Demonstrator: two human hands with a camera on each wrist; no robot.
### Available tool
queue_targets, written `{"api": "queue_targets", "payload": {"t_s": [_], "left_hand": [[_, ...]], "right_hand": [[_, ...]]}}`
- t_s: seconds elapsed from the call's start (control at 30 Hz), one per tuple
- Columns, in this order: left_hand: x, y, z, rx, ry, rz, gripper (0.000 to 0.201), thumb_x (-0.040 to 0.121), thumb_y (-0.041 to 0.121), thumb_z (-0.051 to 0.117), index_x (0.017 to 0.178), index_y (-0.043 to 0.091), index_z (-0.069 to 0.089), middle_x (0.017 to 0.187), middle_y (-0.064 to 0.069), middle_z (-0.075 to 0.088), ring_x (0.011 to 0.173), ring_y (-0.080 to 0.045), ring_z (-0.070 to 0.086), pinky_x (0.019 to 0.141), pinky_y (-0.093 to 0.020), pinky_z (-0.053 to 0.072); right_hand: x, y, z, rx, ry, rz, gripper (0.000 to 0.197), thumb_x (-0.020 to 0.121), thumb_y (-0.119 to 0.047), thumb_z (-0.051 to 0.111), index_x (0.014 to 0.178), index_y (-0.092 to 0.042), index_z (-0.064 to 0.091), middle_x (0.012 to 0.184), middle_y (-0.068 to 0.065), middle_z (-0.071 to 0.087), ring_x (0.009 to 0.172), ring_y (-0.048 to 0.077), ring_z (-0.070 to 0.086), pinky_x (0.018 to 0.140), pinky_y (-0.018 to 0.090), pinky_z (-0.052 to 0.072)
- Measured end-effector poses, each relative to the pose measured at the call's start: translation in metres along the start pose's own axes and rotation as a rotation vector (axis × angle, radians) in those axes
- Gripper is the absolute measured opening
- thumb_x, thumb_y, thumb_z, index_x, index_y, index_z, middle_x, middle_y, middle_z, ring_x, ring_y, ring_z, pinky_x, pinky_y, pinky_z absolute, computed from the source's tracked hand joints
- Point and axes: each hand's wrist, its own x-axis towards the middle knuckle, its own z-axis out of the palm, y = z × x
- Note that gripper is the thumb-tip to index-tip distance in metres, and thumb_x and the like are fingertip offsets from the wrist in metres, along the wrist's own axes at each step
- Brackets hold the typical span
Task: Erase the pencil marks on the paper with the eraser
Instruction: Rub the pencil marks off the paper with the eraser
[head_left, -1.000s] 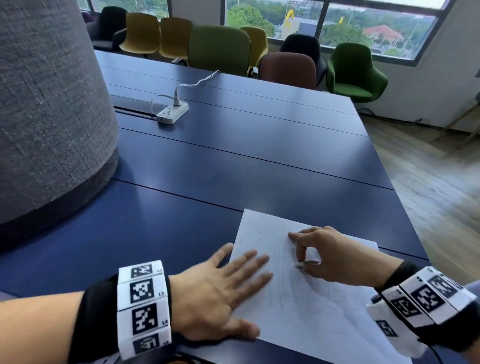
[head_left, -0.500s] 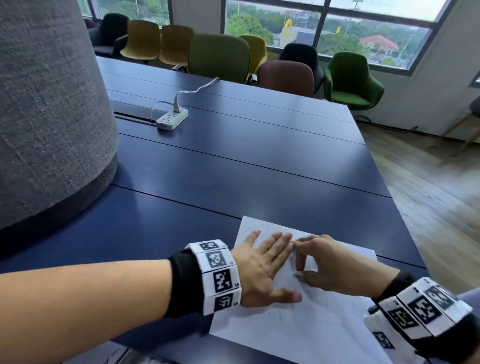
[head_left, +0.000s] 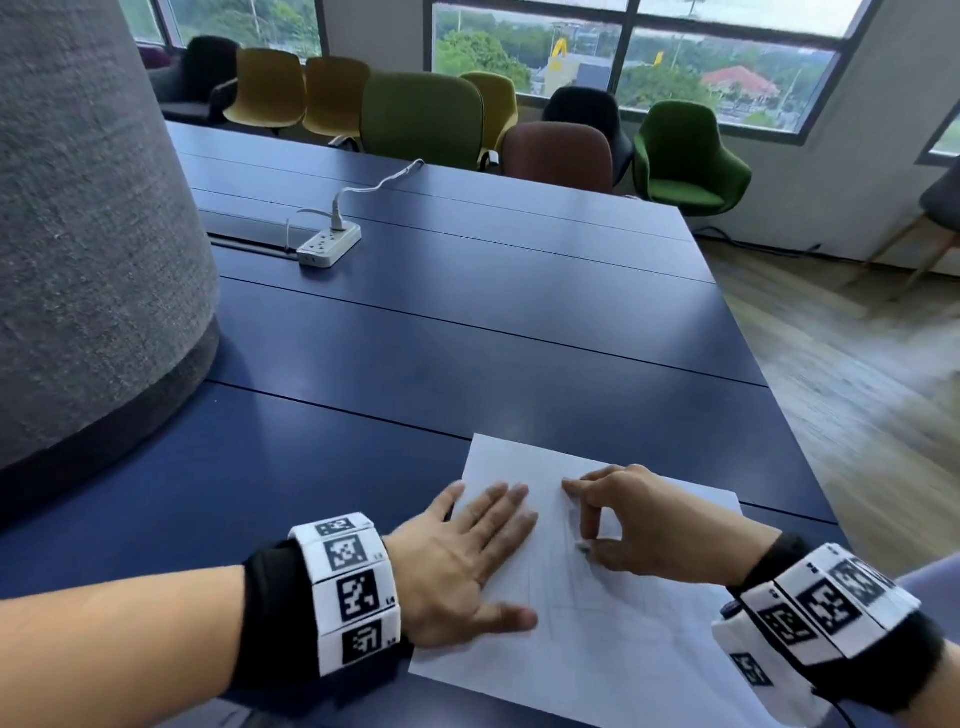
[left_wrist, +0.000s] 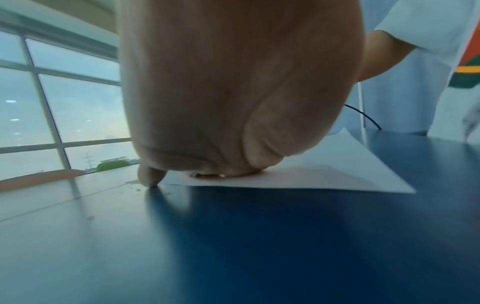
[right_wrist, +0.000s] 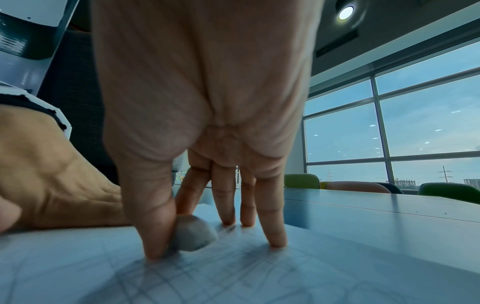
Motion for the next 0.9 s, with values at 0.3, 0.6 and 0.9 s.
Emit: {"api": "queue_targets", "payload": {"t_s": [0.3, 0.6, 0.9], "left_hand": [[-0.007, -0.008, -0.012, 0.086, -0.051, 0.043, 0.105, 0.063, 0.079, -0.010, 0.149, 0.022, -0.025, 0.148, 0.003, -0.039, 0.142, -0.015, -0.032, 0.118, -0.041, -0.017], [0.006, -0.031, -0.047, 0.060, 0.069, -0.099, 0.091, 0.092, 0.061, 0.049, 0.156, 0.015, 0.004, 0.163, -0.012, -0.009, 0.150, -0.029, 0.008, 0.114, -0.047, 0.032], [0.016, -0.032, -0.056, 0.034, 0.028, -0.067, 0.097, 0.075, 0.062, 0.073, 0.148, 0.019, 0.026, 0.138, -0.010, 0.032, 0.121, -0.028, 0.036, 0.096, -0.043, 0.046]], "right_hand": [[-0.001, 0.002, 0.001, 0.032, 0.021, -0.021, 0.018, 0.079, -0.032, 0.070, 0.072, -0.025, 0.055, 0.098, -0.003, 0.068, 0.105, 0.018, 0.060, 0.086, 0.037, 0.049], [0.005, -0.002, 0.000, 0.134, 0.199, 0.069, 0.016, 0.081, -0.030, 0.074, 0.073, -0.022, 0.063, 0.092, -0.004, 0.066, 0.080, 0.007, 0.062, 0.071, 0.024, 0.050], [0.027, -0.018, -0.015, 0.484, 0.192, 0.179, 0.015, 0.084, -0.004, 0.060, 0.090, -0.012, 0.070, 0.066, -0.001, 0.072, 0.062, 0.015, 0.068, 0.072, 0.034, 0.061]]}}
